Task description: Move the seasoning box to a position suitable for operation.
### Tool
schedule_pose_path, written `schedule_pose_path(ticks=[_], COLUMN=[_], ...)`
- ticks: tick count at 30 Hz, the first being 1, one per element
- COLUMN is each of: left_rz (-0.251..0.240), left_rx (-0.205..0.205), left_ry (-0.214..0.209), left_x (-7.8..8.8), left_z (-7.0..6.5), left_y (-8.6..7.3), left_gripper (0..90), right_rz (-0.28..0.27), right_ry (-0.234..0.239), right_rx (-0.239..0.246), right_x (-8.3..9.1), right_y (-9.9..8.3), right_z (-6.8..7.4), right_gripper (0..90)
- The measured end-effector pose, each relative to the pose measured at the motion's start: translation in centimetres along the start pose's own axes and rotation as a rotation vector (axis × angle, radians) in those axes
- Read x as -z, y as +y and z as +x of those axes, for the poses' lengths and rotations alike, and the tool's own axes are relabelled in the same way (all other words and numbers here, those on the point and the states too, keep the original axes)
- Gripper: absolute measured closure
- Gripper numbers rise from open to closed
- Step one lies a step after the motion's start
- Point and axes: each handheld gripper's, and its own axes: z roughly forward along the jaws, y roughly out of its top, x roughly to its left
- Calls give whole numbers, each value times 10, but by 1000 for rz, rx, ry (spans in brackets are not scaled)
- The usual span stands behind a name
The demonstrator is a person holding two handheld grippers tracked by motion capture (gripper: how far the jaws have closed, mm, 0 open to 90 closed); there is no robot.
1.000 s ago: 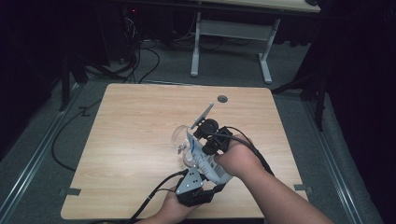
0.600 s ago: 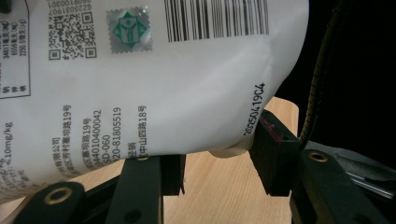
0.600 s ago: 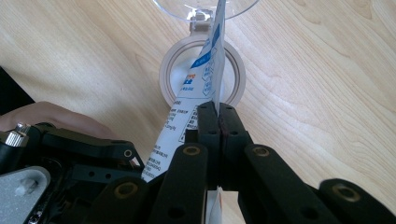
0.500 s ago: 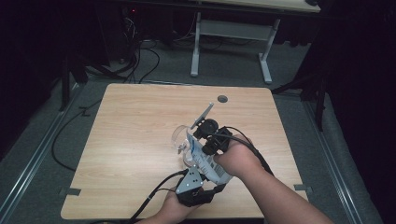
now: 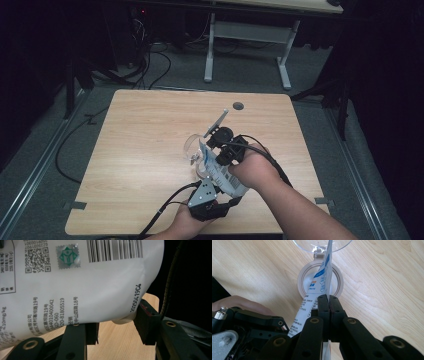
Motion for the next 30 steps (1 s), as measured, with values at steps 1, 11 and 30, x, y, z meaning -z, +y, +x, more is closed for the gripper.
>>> schedule_pose_path(ticks=[1, 11, 30], left_rz=[-2, -3, -2], left_rx=[2, 1, -1], left_ry=[-1, -1, -4], left_x=[0, 0, 0], left_z=[0, 0, -1], left_y=[0, 1, 1], left_gripper=[582, 579, 573], right_rz=[1, 2, 0], right_ry=[0, -2, -2], right_rx=[-3, 5, 4], right_x=[0, 0, 0], right_y=[0, 1, 1], right_z=[0, 1, 1], right_gripper=[900, 900, 900])
